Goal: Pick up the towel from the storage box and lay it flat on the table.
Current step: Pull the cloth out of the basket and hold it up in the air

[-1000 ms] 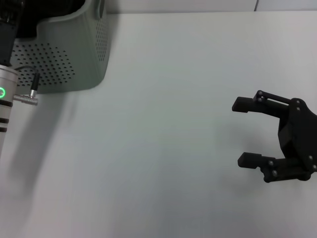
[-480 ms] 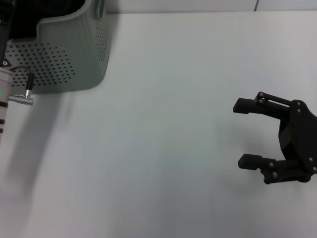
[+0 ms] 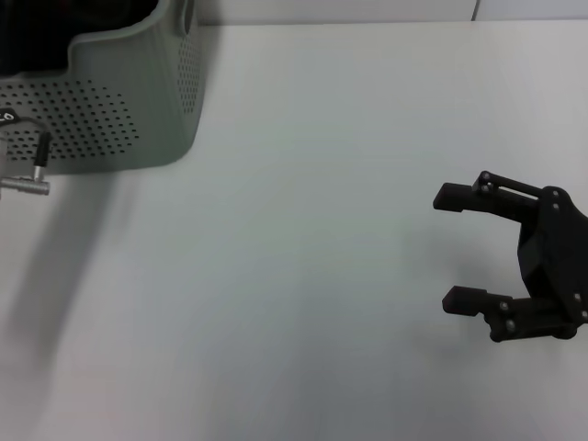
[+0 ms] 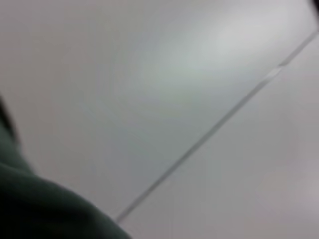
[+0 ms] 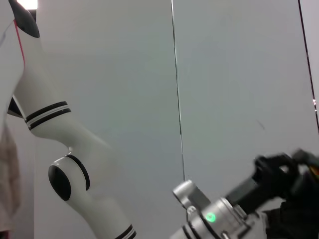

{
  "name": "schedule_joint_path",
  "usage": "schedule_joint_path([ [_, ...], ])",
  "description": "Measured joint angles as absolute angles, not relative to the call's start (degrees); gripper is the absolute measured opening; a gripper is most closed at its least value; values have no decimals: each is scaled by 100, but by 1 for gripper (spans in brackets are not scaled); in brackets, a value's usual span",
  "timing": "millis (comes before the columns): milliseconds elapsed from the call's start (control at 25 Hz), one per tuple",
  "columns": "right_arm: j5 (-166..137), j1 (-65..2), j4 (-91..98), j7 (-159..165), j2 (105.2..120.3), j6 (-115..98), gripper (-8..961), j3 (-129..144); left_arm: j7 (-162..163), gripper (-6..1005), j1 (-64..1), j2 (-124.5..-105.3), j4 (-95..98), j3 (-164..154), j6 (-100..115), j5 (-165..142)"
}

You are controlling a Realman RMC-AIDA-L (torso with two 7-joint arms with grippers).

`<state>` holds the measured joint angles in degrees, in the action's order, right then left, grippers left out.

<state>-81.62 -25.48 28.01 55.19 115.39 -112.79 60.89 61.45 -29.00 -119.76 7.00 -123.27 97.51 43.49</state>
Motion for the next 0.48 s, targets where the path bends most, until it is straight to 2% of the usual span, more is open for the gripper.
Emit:
schedule_joint_path([
  [200, -8012, -2553, 2723, 5435, 11543, -11277, 868, 6034, 6269, 21, -2869, -11827, 681, -12336, 11305, 3571],
  [480, -7384, -2641, 2344, 4772, 11612, -11104, 869, 5912, 6562, 18, -2669, -11559, 1772, -12295, 11667, 2120],
])
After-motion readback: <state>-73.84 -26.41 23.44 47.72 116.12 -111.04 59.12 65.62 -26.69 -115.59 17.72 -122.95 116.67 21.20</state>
